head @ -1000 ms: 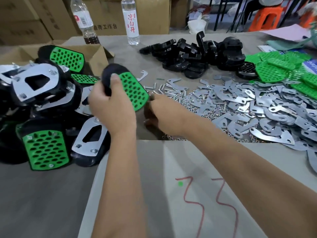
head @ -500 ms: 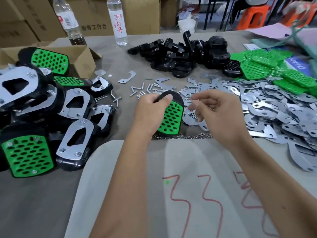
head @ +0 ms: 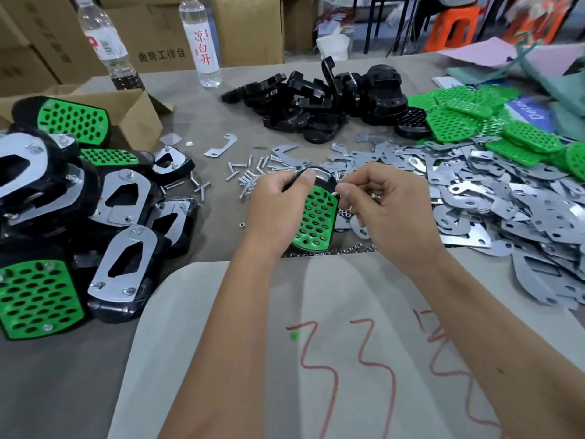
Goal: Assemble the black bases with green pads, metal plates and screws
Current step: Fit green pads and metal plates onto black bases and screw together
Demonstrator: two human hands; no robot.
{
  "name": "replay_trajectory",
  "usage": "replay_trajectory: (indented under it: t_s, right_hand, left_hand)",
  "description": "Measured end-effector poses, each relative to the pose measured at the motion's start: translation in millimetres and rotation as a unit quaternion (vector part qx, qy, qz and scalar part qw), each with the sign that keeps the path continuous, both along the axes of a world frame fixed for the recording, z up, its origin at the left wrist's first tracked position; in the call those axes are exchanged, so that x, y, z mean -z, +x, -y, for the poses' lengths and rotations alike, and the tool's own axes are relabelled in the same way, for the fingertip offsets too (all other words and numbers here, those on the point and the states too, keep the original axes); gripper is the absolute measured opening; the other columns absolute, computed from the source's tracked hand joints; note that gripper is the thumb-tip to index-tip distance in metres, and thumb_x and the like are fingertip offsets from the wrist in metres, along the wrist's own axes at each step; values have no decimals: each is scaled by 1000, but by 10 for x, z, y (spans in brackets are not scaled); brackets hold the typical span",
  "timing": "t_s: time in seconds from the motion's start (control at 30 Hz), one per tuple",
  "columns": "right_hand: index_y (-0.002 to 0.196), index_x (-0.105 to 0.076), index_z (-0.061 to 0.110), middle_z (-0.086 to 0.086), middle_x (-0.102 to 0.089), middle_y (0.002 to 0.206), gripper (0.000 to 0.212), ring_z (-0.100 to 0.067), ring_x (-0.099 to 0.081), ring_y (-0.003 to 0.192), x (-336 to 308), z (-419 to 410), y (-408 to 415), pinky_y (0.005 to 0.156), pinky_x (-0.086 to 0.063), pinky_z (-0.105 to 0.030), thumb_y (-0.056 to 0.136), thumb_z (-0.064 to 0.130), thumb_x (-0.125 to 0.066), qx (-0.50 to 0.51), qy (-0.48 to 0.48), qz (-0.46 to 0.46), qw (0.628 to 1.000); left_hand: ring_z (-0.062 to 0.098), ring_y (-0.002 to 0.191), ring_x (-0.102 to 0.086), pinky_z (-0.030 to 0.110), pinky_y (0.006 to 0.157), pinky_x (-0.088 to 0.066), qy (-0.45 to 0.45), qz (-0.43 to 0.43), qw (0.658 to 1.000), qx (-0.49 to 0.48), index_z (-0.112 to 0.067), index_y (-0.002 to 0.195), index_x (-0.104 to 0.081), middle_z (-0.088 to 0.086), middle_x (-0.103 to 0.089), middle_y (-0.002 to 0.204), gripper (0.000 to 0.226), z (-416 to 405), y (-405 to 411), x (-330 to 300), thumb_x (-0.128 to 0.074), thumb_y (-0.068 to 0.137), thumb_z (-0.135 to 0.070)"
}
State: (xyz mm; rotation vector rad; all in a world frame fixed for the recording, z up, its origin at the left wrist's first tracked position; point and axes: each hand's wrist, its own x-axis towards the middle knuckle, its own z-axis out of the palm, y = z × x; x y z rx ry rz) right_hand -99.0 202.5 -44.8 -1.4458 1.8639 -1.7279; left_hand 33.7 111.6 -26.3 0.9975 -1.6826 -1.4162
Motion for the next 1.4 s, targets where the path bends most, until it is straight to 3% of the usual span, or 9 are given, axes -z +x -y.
replay_trajectory:
  t_s: [0.1, 0.27, 0.43, 0.67, 0.9, 1.1, 1.23, 1.3, 1.4]
  right_hand:
    - [82, -73, 22, 7, -70, 66, 16, -5, -57, 52, -4, -7, -26, 53, -41, -13, 93, 10, -73, -10, 11, -7, 1000]
    - [82, -74, 15, 5, -68, 62, 13, -3, -57, 53, 6, -2, -9, 53, -41, -12, 93, 10, -75, 23, 34, -51, 998]
    - [80, -70, 10, 0, -65, 60, 16, -21, -59, 57, 11, 42, 6, 62, -50, -37, 94, 16, -75, 87, 47, -194, 976]
    - [77, -69, 13, 1, -66, 64, 18, -14, -60, 61, 52, 34, 10, 65, -51, -32, 93, 20, -76, 112, 20, -94, 989]
    - [91, -72, 26, -3, -66, 87, 31, -22, -55, 71, -9, 19, -108, 50, -43, -29, 92, 55, -63, -84, 41, 227, 970]
    - [98, -68, 19, -14, -67, 93, 20, -29, -64, 84, 46, 45, -131, 75, -58, -50, 99, 38, -62, -90, 40, 252, 963]
    - [111, -71, 18, -4, -78, 100, 22, -19, -73, 94, 66, 45, -130, 79, -62, -54, 104, 34, -58, -63, 51, 208, 975]
    - [116, -73, 15, -9, -78, 109, 29, -25, -75, 100, 64, 40, -135, 79, -63, -49, 107, 34, -53, -56, 52, 201, 977]
    - [112, -72, 19, -1, -77, 100, 25, -23, -74, 93, 59, 42, -103, 73, -62, -42, 107, 34, -52, -2, 61, 175, 983]
  left_hand:
    - [19, 64, -46, 39, 65, -38, 4, 1, 1000, 0, -17, 55, -46, -3, -45, 59, 42, -1, -5, 11, -58, 85, -43]
    - [21, 68, -42, 38, 68, -35, 10, -17, 1000, -17, -1, 67, -40, 8, -41, 70, 47, 4, -56, 73, -57, 82, -42]
    - [14, 55, -31, 35, 58, -27, -55, 12, 997, -47, -18, 58, -34, -13, -32, 51, 48, -44, -138, 123, -61, 95, -32]
    - [3, 53, -42, 22, 55, -30, -112, -27, 989, -97, -29, 54, -46, -18, -48, 49, 49, -201, -237, 145, -60, 100, -23]
    - [19, 68, -44, 45, 63, -42, -72, -125, 986, -85, 10, 84, -61, 19, -52, 70, 42, -221, -202, 24, -55, 98, -29]
    - [21, 69, -55, 45, 73, -48, -65, -21, 993, -97, -1, 77, -63, 5, -61, 70, 54, -121, -133, -6, -48, 100, -48]
    - [31, 118, -58, 40, 105, -42, -201, 243, 934, -167, -21, 112, -77, 9, -70, 120, 28, 229, 159, 113, -51, 104, -27]
    - [28, 137, -44, 34, 111, -31, -208, 352, 904, -122, -32, 135, -67, 4, -58, 143, 42, 326, 256, 168, -55, 99, -16]
    - [27, 132, -51, 35, 113, -39, -188, 312, 927, -93, -34, 134, -69, 7, -58, 141, 44, 353, 311, 167, -66, 94, -14]
